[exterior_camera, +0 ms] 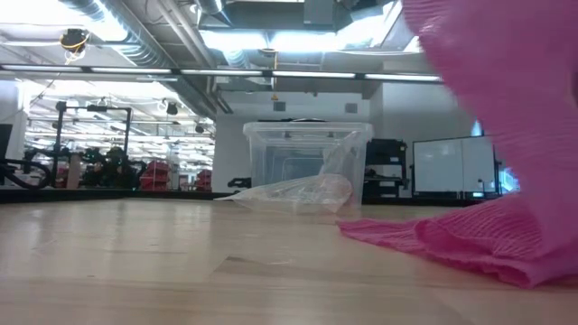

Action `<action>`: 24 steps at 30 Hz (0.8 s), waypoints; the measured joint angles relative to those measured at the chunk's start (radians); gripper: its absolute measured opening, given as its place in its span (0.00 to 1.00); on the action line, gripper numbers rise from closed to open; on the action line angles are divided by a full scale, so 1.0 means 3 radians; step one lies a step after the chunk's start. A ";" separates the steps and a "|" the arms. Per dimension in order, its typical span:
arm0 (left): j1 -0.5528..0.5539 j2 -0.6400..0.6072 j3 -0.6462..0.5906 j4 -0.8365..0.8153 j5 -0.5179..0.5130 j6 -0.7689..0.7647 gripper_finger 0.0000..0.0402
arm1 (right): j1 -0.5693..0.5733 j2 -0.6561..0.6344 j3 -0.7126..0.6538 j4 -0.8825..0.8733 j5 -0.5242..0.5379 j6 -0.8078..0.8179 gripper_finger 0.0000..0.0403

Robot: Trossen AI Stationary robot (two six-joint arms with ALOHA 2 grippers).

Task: Roll bandage
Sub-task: Roll the pink bandage

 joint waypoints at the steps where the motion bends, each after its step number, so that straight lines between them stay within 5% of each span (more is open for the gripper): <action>1: -0.0011 0.0000 0.0000 0.0124 -0.0014 0.0093 0.02 | 0.0003 0.0029 -0.0001 -0.0017 0.0019 0.0009 0.01; 8: -0.0025 -0.0001 0.0000 0.0467 -0.0028 0.0422 0.02 | 0.0003 0.0097 -0.0001 -0.0013 0.0062 0.0031 0.01; 24: -0.0070 -0.0006 0.0008 -0.0681 0.0259 -0.0453 0.04 | 0.0002 0.0103 0.0088 0.0133 0.0281 -0.0277 0.18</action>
